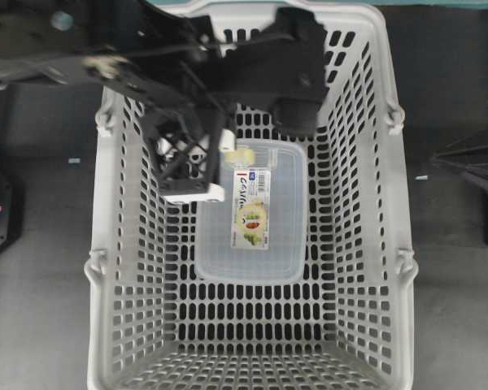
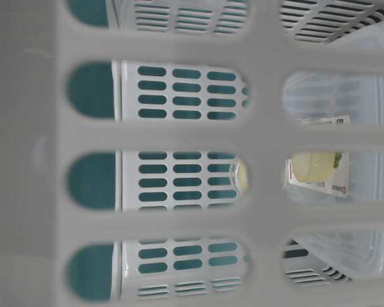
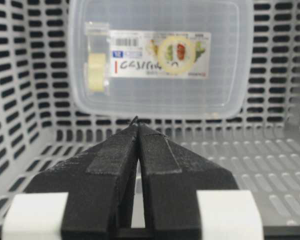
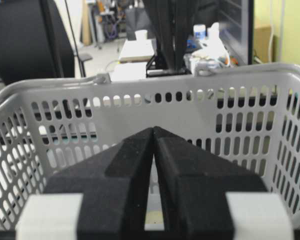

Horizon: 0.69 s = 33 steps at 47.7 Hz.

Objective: Pick up the cellophane tape from the shopping basket with the left arm.
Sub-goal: 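Lower the open left gripper down onto the cellophane tape roll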

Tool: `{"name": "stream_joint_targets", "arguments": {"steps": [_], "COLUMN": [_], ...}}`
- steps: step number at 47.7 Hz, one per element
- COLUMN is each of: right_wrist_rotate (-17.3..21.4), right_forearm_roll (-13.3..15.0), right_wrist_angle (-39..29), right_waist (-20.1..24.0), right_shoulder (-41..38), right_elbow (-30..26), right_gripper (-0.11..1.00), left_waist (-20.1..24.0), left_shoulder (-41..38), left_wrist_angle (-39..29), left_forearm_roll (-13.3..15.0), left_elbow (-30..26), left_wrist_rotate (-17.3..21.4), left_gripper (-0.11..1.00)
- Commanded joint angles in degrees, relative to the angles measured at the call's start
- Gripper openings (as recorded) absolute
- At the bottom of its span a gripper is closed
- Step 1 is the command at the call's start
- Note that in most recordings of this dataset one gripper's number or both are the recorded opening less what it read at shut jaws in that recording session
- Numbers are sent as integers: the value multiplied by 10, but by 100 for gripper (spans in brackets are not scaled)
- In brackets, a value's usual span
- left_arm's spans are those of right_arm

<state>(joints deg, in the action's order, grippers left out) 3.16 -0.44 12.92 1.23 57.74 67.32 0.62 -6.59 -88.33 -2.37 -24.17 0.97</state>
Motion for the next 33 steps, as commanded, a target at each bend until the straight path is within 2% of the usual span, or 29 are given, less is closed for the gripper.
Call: {"name": "stream_joint_targets", "arguments": {"steps": [1,10,13,24,27,33], "right_wrist_rotate": [0,0,0,-1,0,0], "right_forearm_roll": [-2,-2,-2,-2,-2,-2], "right_wrist_angle": [3,2,1,-38,-61,-120], "right_waist": [1,1,1,1,1,2], "right_shoulder": [-1,6,7,7,7,8], "right_elbow": [-6,-6,-5,-7,-8,-13], "right_gripper": [-1,-1,-1,-1,-1,0], "left_waist": [-16,-37,-39,-43,-44,-48], "left_shoulder": [-8,-40,-50,-65,-65,-63], "left_wrist_angle": [1,8,13,46,63,102], "left_forearm_roll": [-2,-2,-2,-2,-2,-2], "left_elbow": [-12,-8,-8,10,20,47], "left_wrist_rotate": [12,48,47,41,35,31], "left_gripper": [0,3,16,82,90,87]}}
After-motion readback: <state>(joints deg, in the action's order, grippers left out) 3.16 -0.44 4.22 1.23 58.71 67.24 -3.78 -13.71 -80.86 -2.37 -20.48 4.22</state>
